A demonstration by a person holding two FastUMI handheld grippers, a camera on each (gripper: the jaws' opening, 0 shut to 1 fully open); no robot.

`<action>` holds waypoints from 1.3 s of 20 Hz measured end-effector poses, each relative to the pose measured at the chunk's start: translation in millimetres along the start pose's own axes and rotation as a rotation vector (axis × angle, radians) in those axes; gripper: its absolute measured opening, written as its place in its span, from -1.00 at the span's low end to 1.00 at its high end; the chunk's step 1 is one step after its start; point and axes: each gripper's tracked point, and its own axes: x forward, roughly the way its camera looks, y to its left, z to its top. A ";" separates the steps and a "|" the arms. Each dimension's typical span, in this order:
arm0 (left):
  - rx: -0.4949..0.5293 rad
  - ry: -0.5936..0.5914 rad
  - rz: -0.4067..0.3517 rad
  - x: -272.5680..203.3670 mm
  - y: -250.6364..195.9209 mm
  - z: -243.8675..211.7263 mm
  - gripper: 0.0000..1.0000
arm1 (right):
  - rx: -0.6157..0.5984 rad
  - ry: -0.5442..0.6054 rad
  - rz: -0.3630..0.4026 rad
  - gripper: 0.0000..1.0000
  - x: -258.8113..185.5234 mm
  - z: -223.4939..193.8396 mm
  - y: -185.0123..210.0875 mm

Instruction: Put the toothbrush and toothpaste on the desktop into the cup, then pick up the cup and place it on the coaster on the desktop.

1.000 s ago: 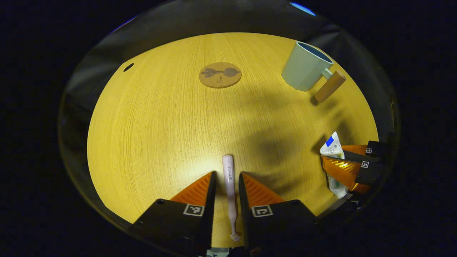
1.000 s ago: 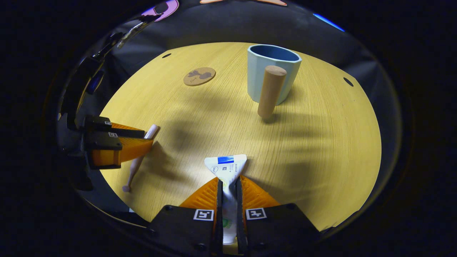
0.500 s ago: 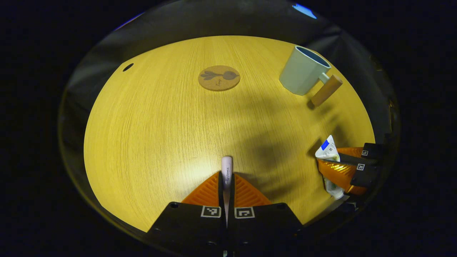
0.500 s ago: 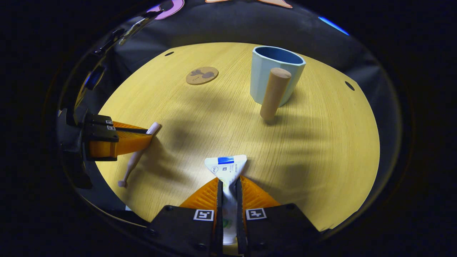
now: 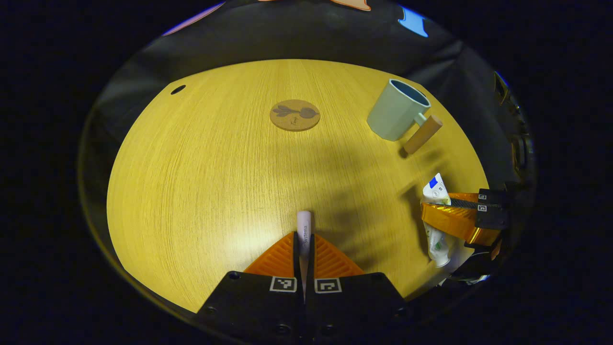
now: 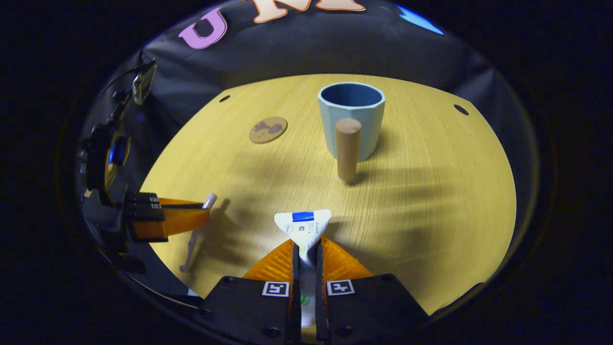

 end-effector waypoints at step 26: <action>-0.151 -0.214 0.045 -98.7 -7.8 22.0 -1.00 | 0.139 -0.623 0.010 -0.72 0.6 283.1 -41.0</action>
